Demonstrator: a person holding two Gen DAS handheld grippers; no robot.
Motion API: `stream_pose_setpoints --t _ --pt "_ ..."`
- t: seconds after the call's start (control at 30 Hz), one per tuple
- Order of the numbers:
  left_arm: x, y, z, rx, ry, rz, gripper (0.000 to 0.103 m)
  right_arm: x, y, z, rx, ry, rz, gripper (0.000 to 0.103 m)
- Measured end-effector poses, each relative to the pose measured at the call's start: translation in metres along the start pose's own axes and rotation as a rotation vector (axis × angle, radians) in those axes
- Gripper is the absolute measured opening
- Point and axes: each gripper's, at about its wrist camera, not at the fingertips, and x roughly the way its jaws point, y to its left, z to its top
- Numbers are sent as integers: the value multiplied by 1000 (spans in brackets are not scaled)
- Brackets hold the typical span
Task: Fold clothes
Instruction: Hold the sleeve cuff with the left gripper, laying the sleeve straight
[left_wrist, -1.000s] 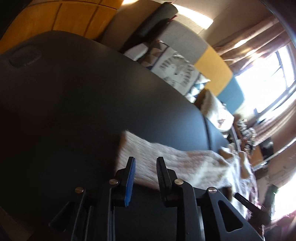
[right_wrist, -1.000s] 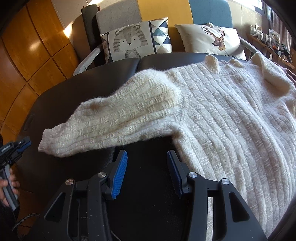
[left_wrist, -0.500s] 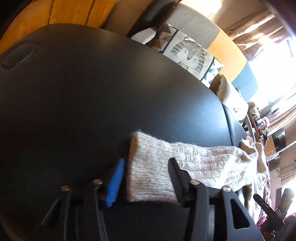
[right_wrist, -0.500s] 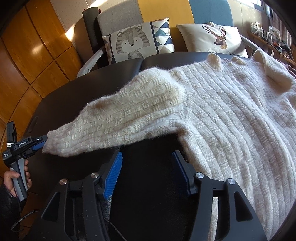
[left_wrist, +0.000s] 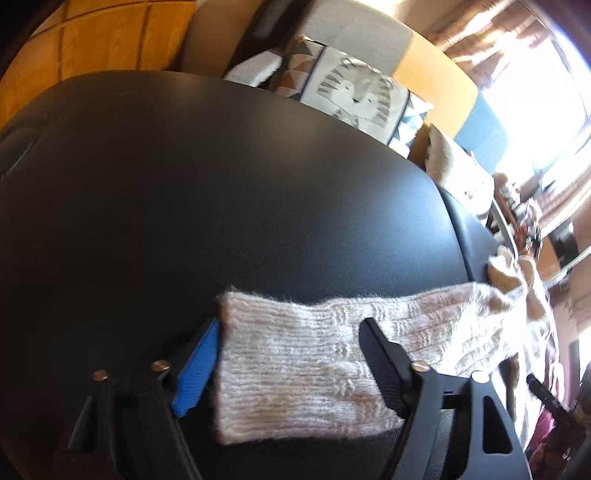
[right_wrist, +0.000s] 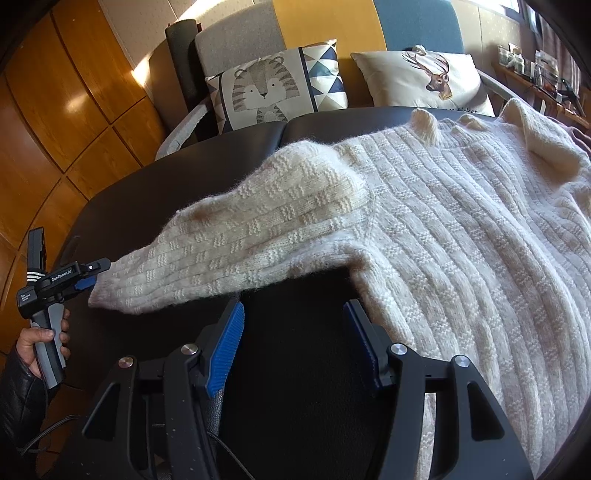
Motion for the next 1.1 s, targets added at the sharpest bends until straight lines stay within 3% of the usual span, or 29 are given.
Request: stream_pose_setpoints --t 0.07,0.1,0.33,0.53,0.8,1.0,1.1 --pt "2 -5 -1 16 13 -12 39 0 -2 -1 2 -1 -7 59" --pt "4 -7 -1 24 19 -19 14 0 -2 -1 3 -2 -12 59" --pt "-14 -2 -22 -64 -39 -42 12 -4 -9 1 9 -14 -43 59" --pt "-36 22 -17 -144 -106 12 12 -7 -18 3 15 -16 -52 59" --pt "-65 34 -11 -158 -158 54 12 -5 -17 8 -31 -5 -45 59" --pt "-63 35 -8 -171 -159 60 12 17 -7 46 -161 -15 -41 59" --pt "-69 40 -11 -189 -165 61 12 50 4 68 -204 37 -26 59"
